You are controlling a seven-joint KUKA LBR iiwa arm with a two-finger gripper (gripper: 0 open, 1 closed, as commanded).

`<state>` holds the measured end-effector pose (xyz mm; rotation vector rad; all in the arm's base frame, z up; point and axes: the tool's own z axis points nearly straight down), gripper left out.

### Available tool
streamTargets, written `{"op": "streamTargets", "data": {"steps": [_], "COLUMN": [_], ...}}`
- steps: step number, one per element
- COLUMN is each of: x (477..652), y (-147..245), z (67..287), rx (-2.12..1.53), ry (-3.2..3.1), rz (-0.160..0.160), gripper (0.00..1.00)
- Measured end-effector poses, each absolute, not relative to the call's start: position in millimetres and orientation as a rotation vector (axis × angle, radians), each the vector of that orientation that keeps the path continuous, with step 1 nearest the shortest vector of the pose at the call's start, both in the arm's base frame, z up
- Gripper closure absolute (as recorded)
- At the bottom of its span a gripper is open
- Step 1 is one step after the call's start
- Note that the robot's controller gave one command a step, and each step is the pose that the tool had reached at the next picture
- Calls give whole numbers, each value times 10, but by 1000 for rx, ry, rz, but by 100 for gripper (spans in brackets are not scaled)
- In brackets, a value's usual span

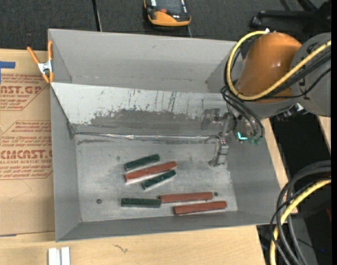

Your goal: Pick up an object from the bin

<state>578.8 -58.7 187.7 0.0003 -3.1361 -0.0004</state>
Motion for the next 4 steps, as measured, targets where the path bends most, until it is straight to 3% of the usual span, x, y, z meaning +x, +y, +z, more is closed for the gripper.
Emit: {"op": "streamTargets", "data": {"steps": [1,2,3,4], "x": [5805,5594,5698,5426], "y": [-586,-159,110,621], "z": [1921,1296,1263,1333], "rx": [1,178,362,407], "ry": [-3144,-3141,-3119,-3115], "rz": [1,1,-1,-7], "gripper": [0,0,0,0]}}
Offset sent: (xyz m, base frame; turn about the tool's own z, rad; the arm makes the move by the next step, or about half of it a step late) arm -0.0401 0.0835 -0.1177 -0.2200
